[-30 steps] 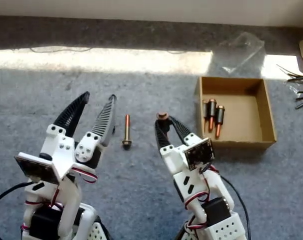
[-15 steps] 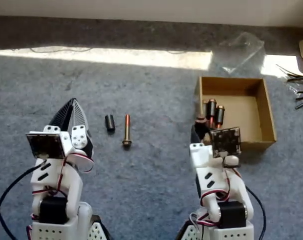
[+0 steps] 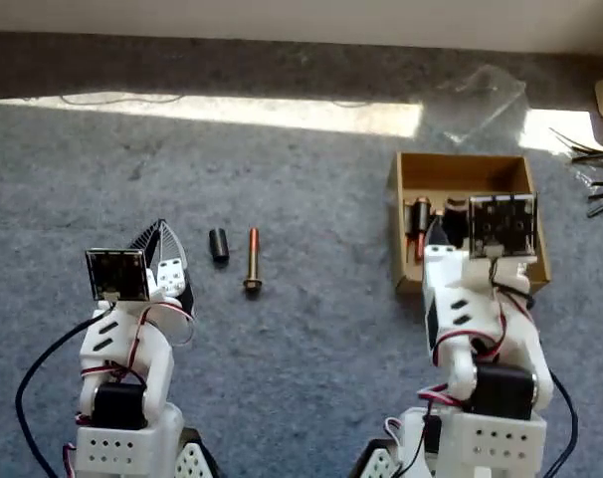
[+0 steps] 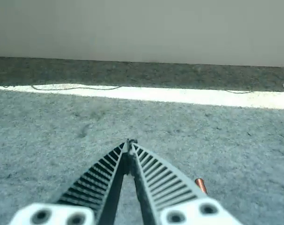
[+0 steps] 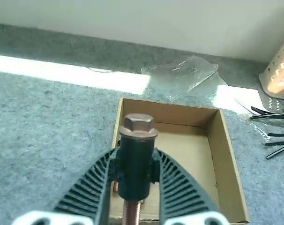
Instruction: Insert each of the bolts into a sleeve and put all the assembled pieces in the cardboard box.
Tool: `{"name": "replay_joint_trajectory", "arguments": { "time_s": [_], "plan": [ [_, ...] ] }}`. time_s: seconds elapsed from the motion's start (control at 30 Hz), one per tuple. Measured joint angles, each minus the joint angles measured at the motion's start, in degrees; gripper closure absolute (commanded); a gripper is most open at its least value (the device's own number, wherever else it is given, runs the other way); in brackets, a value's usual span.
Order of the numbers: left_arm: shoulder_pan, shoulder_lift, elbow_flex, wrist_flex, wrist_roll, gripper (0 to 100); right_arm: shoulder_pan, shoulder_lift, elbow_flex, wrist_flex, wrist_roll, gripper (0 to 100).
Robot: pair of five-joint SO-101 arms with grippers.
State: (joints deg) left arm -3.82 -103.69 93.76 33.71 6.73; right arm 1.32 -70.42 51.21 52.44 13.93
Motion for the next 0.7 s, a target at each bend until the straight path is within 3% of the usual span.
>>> {"name": "replay_joint_trajectory", "arguments": {
  "time_s": [0.27,0.7],
  "plan": [
    [0.09,0.0,0.53,0.0,-0.09,99,0.18,29.01,-13.01,0.0,2.46,99.4],
    [0.09,0.0,2.11,-3.25,-0.09,99,8.09,72.7,-38.77,0.18,2.55,99.4]
  ]
}}
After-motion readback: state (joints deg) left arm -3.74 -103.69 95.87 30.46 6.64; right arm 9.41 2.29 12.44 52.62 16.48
